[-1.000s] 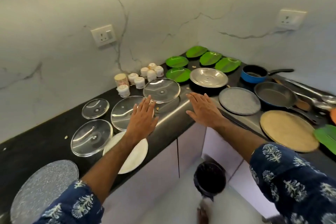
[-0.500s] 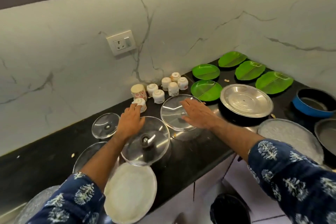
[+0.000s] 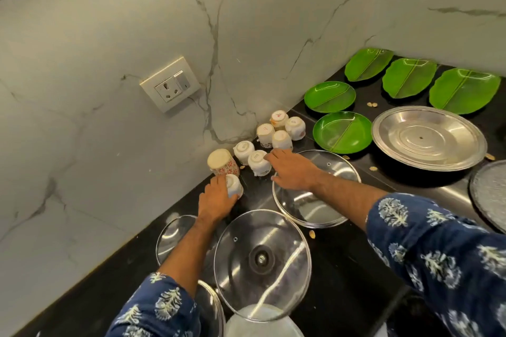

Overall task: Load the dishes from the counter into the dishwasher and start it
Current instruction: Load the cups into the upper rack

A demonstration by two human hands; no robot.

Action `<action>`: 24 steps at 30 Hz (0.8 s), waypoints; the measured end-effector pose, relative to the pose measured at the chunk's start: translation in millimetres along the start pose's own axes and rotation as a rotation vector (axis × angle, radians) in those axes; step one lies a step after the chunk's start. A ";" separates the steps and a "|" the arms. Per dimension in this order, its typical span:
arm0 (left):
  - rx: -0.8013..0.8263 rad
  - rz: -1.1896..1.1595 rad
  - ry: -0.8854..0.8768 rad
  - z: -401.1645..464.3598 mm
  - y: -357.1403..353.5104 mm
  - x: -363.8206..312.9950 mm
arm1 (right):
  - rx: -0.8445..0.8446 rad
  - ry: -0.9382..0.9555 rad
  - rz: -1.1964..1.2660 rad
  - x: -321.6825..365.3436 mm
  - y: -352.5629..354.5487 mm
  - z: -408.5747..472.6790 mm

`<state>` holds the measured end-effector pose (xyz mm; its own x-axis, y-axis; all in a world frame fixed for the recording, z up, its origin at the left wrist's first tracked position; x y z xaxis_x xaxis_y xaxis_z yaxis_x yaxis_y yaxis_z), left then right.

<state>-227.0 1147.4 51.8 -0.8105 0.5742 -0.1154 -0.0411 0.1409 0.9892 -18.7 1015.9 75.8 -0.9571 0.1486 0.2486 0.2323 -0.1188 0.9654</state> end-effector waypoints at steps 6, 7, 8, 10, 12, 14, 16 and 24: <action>-0.003 0.084 -0.090 -5.3 -7.9 0.9 | 0.031 -0.010 -0.057 0.8 -20.1 39.8; 0.012 0.036 -0.083 -4.3 -7.4 3.5 | 0.040 -0.023 -0.055 1.5 -22.1 46.7; 0.026 -0.020 -0.076 -3.6 -7.3 5.9 | 0.047 -0.037 -0.059 2.5 -23.9 52.6; 0.035 -0.102 -0.086 -6.7 -5.0 7.4 | 0.065 -0.064 -0.092 5.5 -29.3 61.7; 0.006 -0.113 -0.127 -11.0 -1.6 8.2 | 0.081 -0.094 -0.131 8.2 -37.0 70.0; -0.060 -0.134 -0.151 -14.2 5.3 7.6 | 0.081 -0.142 -0.142 10.6 -43.2 75.8; -0.130 -0.170 -0.141 -17.7 15.2 5.6 | 0.066 -0.172 -0.154 14.0 -50.2 81.0; -0.280 -0.853 0.116 -35.1 34.2 -13.0 | -0.087 -0.214 0.114 16.3 -46.3 73.3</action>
<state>-238.4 1116.4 90.3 -0.4930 0.2775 -0.8246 -0.7833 0.2709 0.5595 -32.3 1095.8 41.0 -0.8650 0.3324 0.3759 0.3124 -0.2297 0.9218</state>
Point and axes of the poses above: each hand's wrist, its own z-axis towards the middle knuckle, its own y-axis out of the back of the hand, x = y × z, the point moved 1 cm from there along z, towards the middle knuckle, and after that the axes turned 5 degrees about -x, right-handed, at the moved point
